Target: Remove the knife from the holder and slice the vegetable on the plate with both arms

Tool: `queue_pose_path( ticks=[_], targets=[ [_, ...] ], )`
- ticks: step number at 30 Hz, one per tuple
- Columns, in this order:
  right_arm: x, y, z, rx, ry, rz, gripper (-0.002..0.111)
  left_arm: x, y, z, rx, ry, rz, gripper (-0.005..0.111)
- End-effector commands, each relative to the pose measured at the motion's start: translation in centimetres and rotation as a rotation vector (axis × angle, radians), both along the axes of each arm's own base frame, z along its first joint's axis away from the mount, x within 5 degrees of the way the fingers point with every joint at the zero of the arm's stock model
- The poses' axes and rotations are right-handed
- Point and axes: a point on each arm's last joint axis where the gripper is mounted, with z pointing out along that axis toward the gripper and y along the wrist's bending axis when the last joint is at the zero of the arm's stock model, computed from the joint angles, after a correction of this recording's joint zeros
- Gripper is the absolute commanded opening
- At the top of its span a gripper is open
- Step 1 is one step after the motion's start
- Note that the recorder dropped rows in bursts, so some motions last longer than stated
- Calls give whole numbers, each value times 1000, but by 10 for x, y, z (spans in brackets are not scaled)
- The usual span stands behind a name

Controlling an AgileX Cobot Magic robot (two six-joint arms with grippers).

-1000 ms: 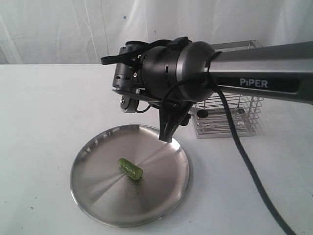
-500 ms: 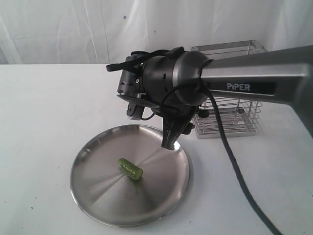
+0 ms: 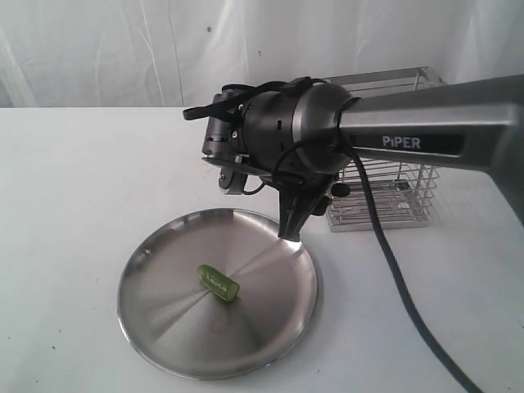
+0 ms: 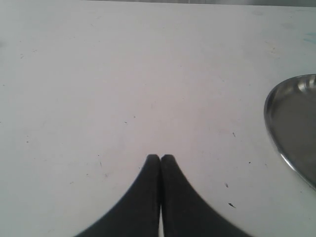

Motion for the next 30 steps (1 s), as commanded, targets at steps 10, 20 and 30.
queue_pose_path(
  ticks=[10,20,30],
  targets=[
    [3,-6,1,37,14,-51,48,0,0,-1,3,3,-2,0],
    [3,-6,1,38,14,-53,22,0,0,-1,3,3,-2,0],
    [3,-7,4,44,4,-55,5,0,0,-1,3,3,-2,0]
  ],
)
